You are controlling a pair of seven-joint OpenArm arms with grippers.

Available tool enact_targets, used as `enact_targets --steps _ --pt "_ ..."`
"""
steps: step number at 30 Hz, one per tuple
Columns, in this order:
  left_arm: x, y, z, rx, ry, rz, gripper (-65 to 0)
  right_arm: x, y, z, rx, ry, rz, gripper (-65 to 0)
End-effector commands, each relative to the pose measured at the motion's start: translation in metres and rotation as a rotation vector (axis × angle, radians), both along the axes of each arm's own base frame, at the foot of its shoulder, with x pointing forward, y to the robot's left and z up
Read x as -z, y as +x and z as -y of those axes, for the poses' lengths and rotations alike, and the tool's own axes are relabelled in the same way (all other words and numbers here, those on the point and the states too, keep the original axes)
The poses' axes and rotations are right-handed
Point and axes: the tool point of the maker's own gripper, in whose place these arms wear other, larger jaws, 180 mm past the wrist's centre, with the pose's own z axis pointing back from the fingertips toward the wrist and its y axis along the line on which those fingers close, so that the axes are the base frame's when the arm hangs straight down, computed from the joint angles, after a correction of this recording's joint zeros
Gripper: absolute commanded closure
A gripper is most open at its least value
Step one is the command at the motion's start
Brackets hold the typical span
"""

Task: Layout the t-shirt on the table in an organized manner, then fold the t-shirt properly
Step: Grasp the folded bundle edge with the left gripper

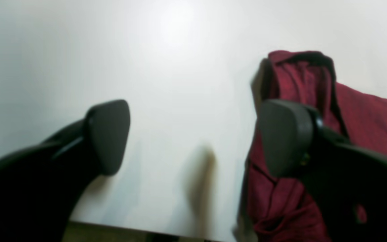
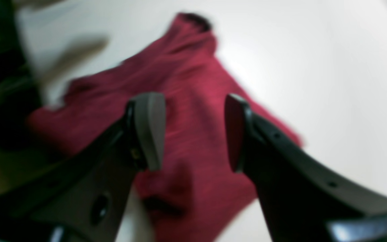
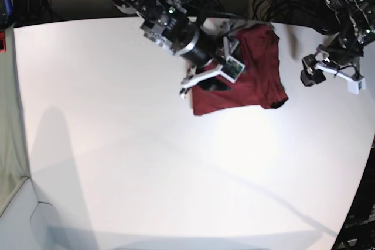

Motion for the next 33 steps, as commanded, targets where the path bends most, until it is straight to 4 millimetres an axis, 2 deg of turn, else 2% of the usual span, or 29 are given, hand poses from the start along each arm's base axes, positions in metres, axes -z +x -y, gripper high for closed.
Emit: enact_targets --steps 1,5,9,11,14,21,26,30,33 --pt "-0.010 0.008 -0.001 -0.002 0.006 0.042 -59.5 -0.021 0.014 -0.001 0.015 0.047 0.052 -30.2" --pt "-0.009 0.007 0.000 -0.004 0.004 0.040 -59.5 -0.019 0.043 0.022 0.110 0.037 0.058 -30.2" --pt "-0.008 0.008 0.003 -0.003 -0.009 0.043 -59.7 -0.005 0.076 0.057 0.267 0.032 0.013 -30.2" --pt "-0.009 0.008 0.004 -0.001 -0.008 0.043 -59.7 0.001 0.084 0.069 0.316 0.033 -0.005 -30.2" --pt "-0.014 0.010 0.011 0.001 -0.014 0.063 -59.8 0.012 0.086 0.077 0.337 0.015 -0.026 -30.2" --pt "-0.047 0.022 0.027 0.033 -0.041 0.175 -59.8 0.024 0.084 0.079 0.338 -0.003 -0.052 -30.2" --pt "-0.045 0.028 0.070 0.136 -0.166 0.167 -59.8 0.027 0.085 0.081 0.342 -0.012 -0.057 -30.2" --pt "-0.024 0.029 0.112 0.211 -0.217 0.115 -59.8 0.035 0.090 0.091 0.347 -0.049 -0.058 -30.2" --pt "-0.011 0.026 0.122 0.228 -0.222 0.074 -59.8 0.037 0.091 0.096 0.348 -0.064 -0.057 -30.2"
